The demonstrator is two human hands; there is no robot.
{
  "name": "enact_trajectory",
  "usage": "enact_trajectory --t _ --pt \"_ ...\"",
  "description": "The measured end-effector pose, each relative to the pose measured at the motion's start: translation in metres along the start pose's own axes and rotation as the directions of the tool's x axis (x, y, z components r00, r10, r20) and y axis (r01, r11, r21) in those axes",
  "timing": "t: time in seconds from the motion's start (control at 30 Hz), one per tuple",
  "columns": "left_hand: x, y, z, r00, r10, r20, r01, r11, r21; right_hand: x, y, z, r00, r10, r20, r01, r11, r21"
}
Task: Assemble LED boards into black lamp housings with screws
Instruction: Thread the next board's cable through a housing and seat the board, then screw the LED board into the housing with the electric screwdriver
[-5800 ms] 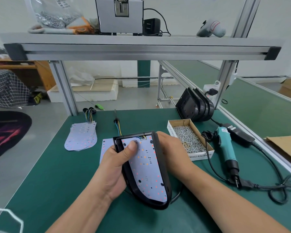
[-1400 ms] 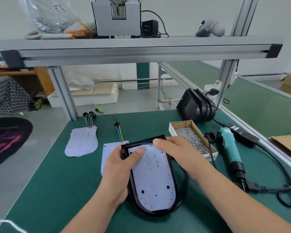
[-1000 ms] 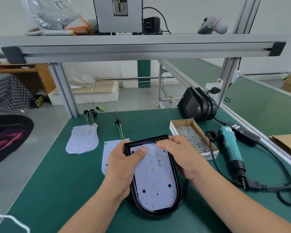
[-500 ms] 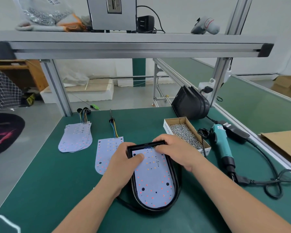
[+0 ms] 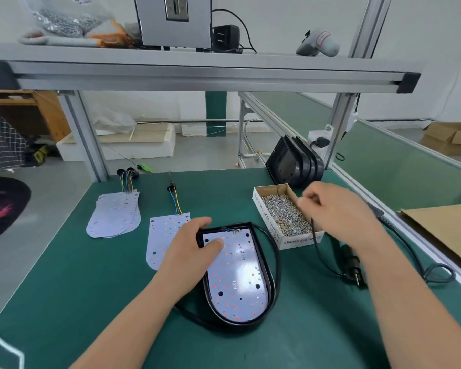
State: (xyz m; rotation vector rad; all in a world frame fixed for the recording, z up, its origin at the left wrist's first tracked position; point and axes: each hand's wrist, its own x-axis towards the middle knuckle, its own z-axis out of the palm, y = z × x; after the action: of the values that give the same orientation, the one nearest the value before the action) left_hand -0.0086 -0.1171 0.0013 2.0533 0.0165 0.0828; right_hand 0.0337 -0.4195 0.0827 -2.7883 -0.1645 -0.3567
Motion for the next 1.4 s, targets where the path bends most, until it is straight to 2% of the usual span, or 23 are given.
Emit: enact_trajectory --t 0.17,0.37,0.53,0.63,0.7,0.73,0.8,0.87,0.93,1.0,1.03,1.1,1.23,1.4 --pt "-0.001 -0.002 0.000 1.000 0.005 -0.009 -0.005 1.000 0.024 -0.012 0.063 0.013 0.959 0.275 0.060 -0.261 0.948 -0.181" --pt "0.002 -0.005 -0.001 0.999 -0.027 -0.029 0.027 1.000 0.002 -0.018 0.079 0.016 0.925 0.325 0.195 -0.283 0.935 -0.215" --pt "0.004 -0.003 -0.004 0.995 -0.016 -0.098 0.011 0.999 -0.053 -0.017 0.088 0.019 0.899 0.353 0.257 -0.355 0.934 -0.040" --pt "0.001 0.004 -0.006 0.981 0.070 -0.179 -0.070 0.998 0.006 -0.015 0.095 0.022 0.886 0.389 0.251 -0.446 0.862 0.241" --pt "-0.001 0.012 -0.007 0.965 0.157 -0.210 -0.142 0.986 0.088 -0.014 0.096 0.020 0.875 0.424 0.236 -0.478 0.675 0.562" --pt "-0.003 0.017 -0.006 0.956 0.202 -0.214 -0.175 0.975 0.138 -0.014 0.095 0.018 0.871 0.440 0.220 -0.453 0.544 0.706" --pt "-0.006 0.029 -0.003 0.938 0.285 -0.197 -0.236 0.943 0.236 -0.013 0.091 0.013 0.861 0.460 0.218 -0.371 0.272 0.888" --pt "-0.007 0.040 0.002 0.923 0.357 -0.147 -0.297 0.900 0.319 -0.013 0.087 0.008 0.860 0.449 0.242 -0.276 0.009 0.961" --pt "-0.007 0.052 0.007 0.907 0.414 -0.070 -0.359 0.852 0.382 -0.014 0.081 0.006 0.888 0.400 0.227 -0.152 -0.211 0.966" --pt "-0.001 0.064 0.016 0.898 0.438 0.045 -0.415 0.808 0.418 -0.015 0.075 0.007 0.909 0.377 0.178 -0.018 -0.389 0.921" --pt "0.003 0.070 0.021 0.895 0.433 0.108 -0.435 0.794 0.425 -0.015 0.073 0.007 0.910 0.382 0.161 0.029 -0.446 0.895" --pt "0.014 0.083 0.034 0.891 0.397 0.221 -0.454 0.781 0.428 -0.014 0.068 0.009 0.905 0.408 0.120 0.098 -0.476 0.874" --pt "0.040 0.104 0.063 0.868 0.345 0.356 -0.487 0.728 0.482 -0.014 0.068 0.012 0.901 0.432 -0.032 0.217 -0.386 0.896" --pt "0.073 0.116 0.101 0.831 0.316 0.458 -0.556 0.525 0.645 -0.012 0.070 0.015 0.917 0.390 -0.082 0.203 -0.280 0.938"
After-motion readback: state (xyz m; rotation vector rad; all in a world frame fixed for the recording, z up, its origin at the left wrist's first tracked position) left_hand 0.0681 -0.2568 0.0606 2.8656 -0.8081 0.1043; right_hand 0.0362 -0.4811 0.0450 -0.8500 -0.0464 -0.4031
